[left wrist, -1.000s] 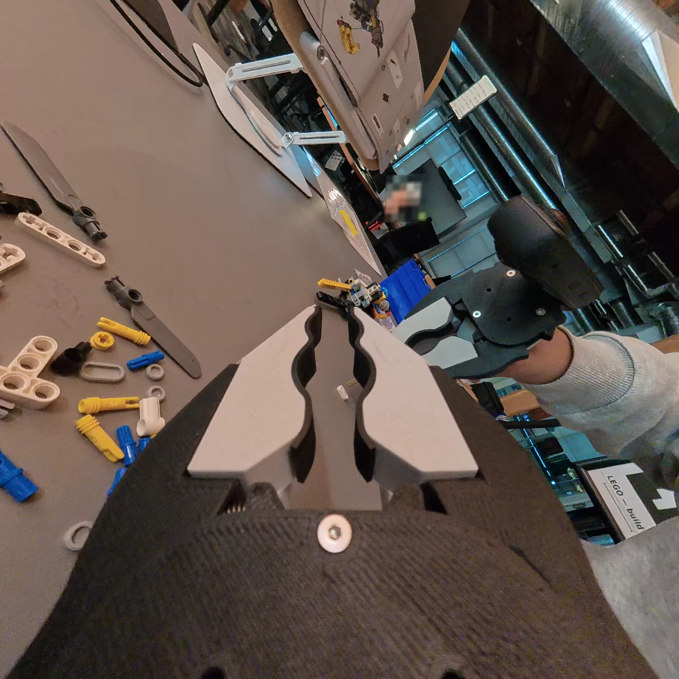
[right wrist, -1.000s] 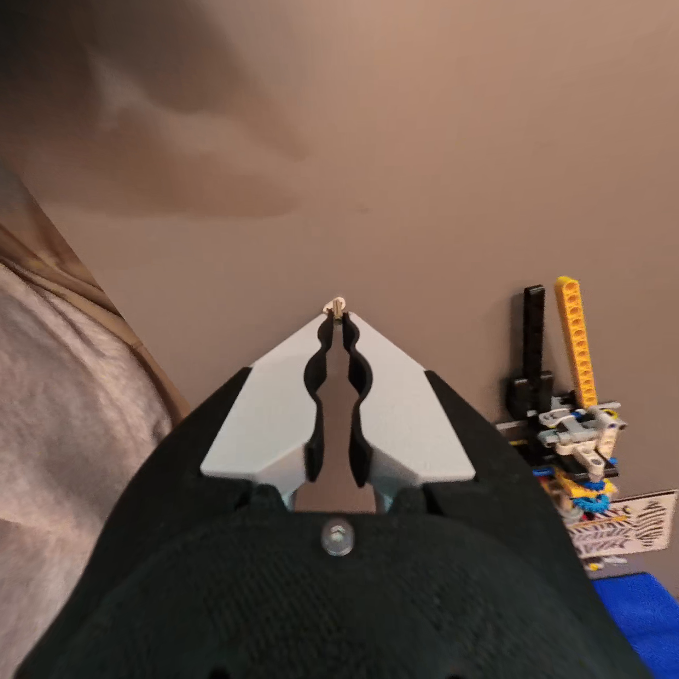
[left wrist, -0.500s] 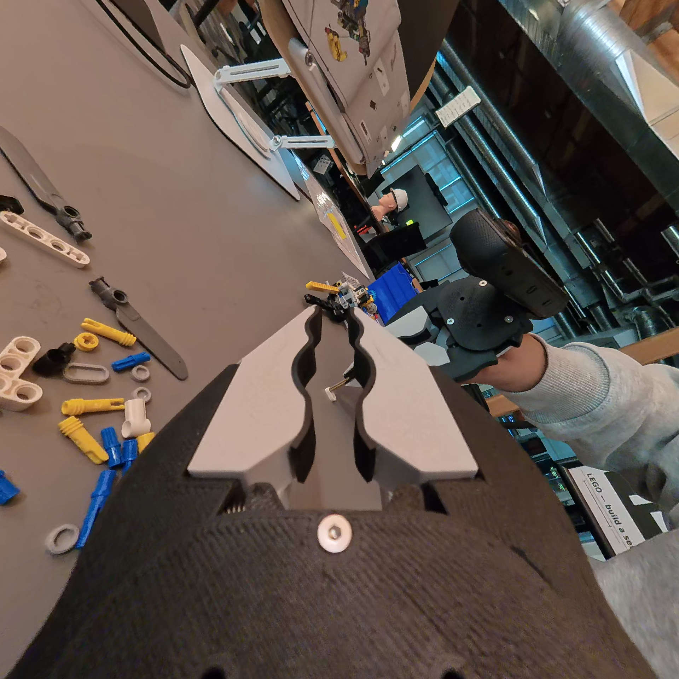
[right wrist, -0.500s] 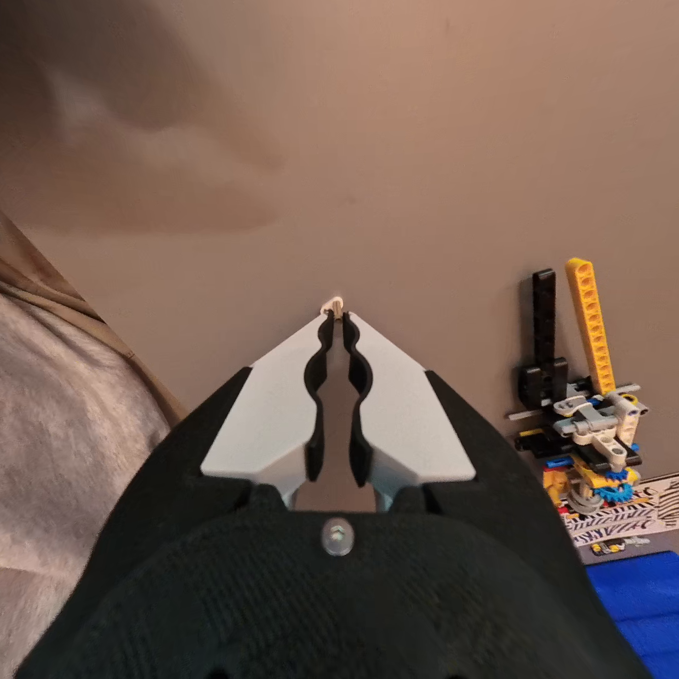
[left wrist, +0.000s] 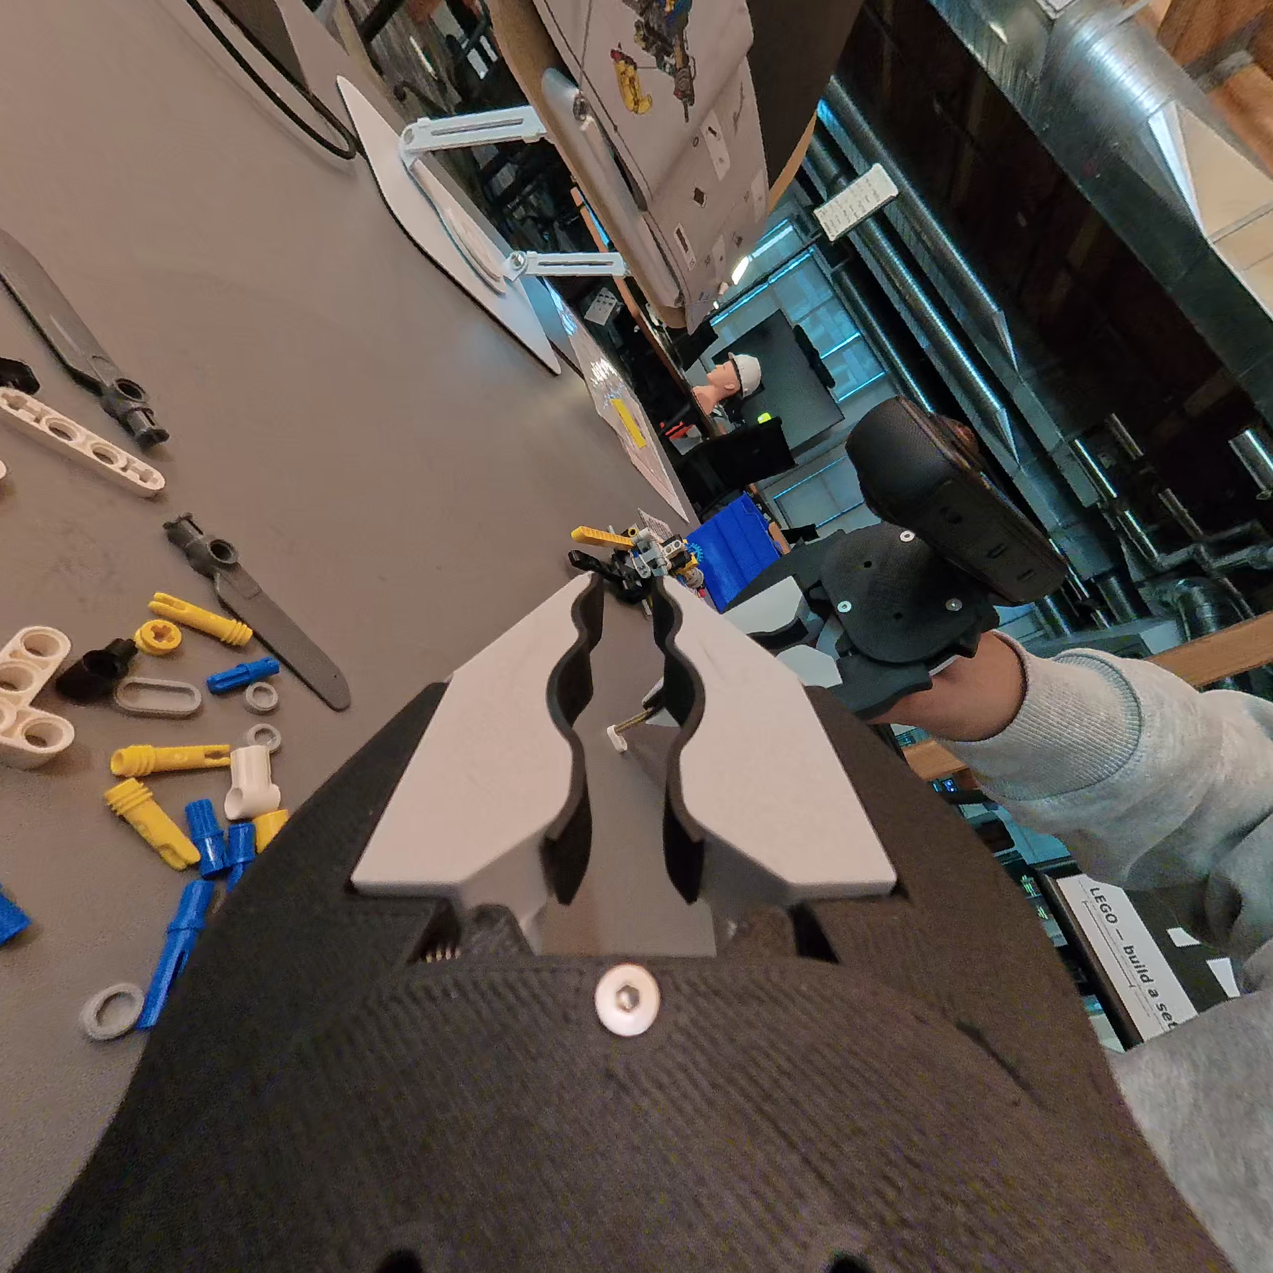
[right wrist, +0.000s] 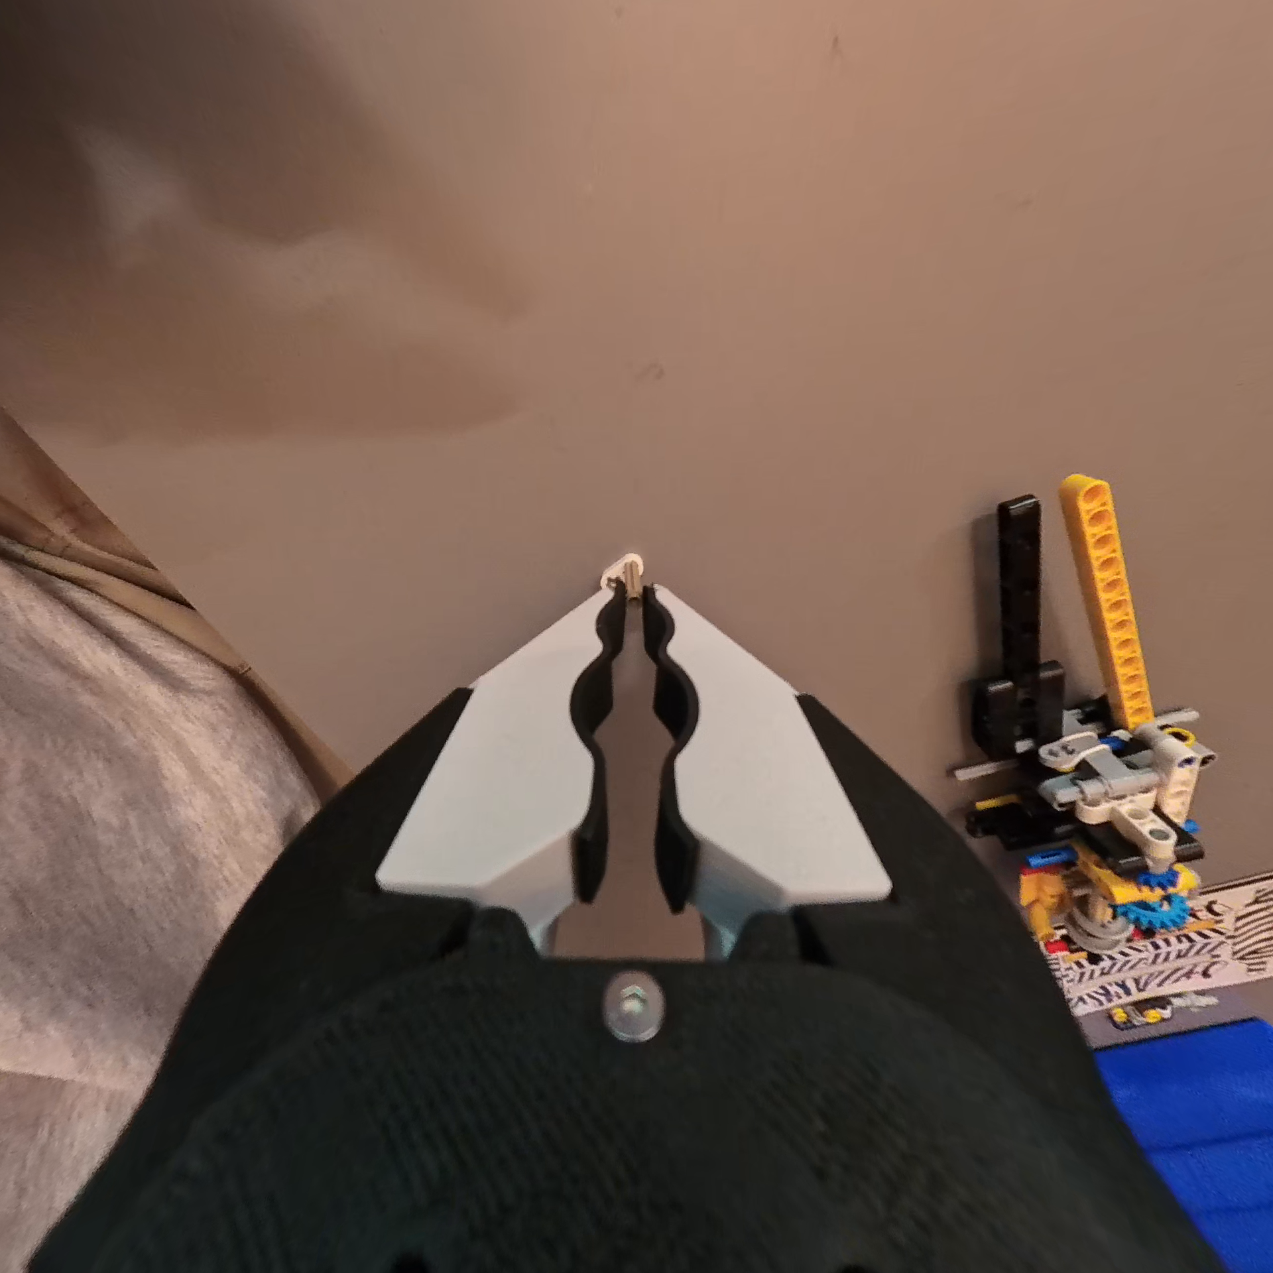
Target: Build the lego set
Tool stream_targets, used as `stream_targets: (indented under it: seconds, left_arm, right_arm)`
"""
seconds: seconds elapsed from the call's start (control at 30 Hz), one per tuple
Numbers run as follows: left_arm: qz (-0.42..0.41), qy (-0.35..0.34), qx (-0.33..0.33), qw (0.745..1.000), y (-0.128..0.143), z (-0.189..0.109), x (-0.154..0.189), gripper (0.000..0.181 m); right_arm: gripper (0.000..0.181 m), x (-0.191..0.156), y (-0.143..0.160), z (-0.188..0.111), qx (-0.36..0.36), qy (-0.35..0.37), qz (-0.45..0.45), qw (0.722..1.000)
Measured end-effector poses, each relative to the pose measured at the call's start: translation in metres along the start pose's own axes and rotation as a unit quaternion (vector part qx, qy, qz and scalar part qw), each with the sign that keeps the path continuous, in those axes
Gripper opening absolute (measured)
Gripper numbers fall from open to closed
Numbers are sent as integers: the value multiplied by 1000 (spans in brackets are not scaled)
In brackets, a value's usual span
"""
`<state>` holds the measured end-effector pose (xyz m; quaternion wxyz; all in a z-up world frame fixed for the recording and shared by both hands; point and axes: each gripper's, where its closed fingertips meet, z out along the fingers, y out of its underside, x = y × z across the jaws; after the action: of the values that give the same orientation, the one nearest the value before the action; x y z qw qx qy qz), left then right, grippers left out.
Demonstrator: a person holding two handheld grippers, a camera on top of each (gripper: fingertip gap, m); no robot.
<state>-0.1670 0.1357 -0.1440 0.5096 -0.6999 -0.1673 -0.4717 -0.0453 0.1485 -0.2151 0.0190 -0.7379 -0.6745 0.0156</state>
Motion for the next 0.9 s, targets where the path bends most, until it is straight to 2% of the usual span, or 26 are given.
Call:
stream_targets:
  seconds: [0.9]
  left_arm:
    - [-5,2,2,1000,-1,-1,0,13]
  right_arm:
    - [4,-1,1,0,-6,8,21,1000]
